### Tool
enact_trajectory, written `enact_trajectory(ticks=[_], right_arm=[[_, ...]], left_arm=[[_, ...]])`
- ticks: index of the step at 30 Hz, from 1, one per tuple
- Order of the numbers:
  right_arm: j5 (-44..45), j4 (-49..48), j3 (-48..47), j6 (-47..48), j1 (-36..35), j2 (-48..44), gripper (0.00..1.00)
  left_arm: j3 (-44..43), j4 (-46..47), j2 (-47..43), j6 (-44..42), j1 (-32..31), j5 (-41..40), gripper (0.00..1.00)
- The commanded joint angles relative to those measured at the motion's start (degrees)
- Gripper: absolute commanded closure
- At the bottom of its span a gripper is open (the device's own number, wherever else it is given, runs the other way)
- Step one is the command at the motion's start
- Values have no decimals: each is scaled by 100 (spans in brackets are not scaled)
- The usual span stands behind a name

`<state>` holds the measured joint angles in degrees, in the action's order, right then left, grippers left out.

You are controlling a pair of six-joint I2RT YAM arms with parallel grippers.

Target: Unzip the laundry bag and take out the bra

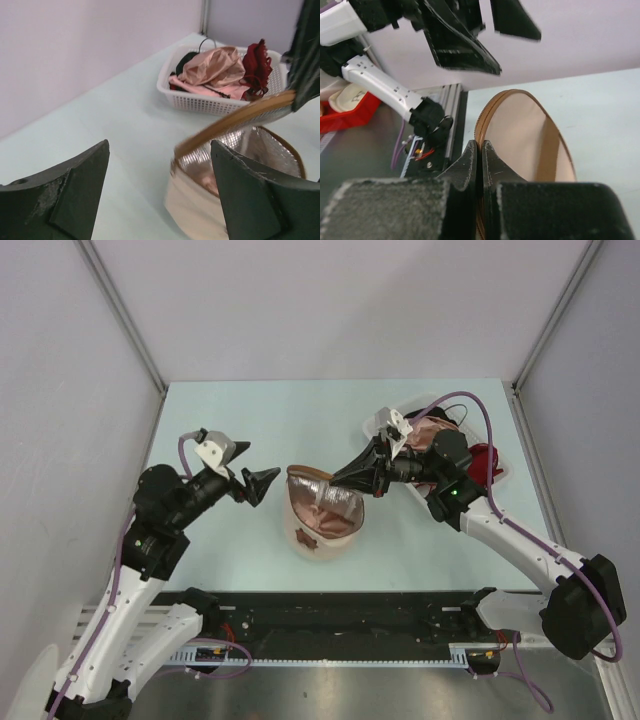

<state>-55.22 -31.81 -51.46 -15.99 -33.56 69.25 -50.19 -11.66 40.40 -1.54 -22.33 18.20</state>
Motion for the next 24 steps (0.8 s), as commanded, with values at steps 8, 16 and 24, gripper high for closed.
enact_trajectory(ticks=[8, 16, 24], right_arm=[[-489, 588, -294, -115, -10, 88, 100], [-735, 448, -285, -211, -19, 71, 100], [-999, 228, -294, -545, -1, 194, 100]], left_arm=[[-377, -356, 477, -1331, -184, 2285, 12], [-500, -222, 977, -1419, -623, 2250, 9], [-518, 23, 1373, -1525, -931, 2223, 10]])
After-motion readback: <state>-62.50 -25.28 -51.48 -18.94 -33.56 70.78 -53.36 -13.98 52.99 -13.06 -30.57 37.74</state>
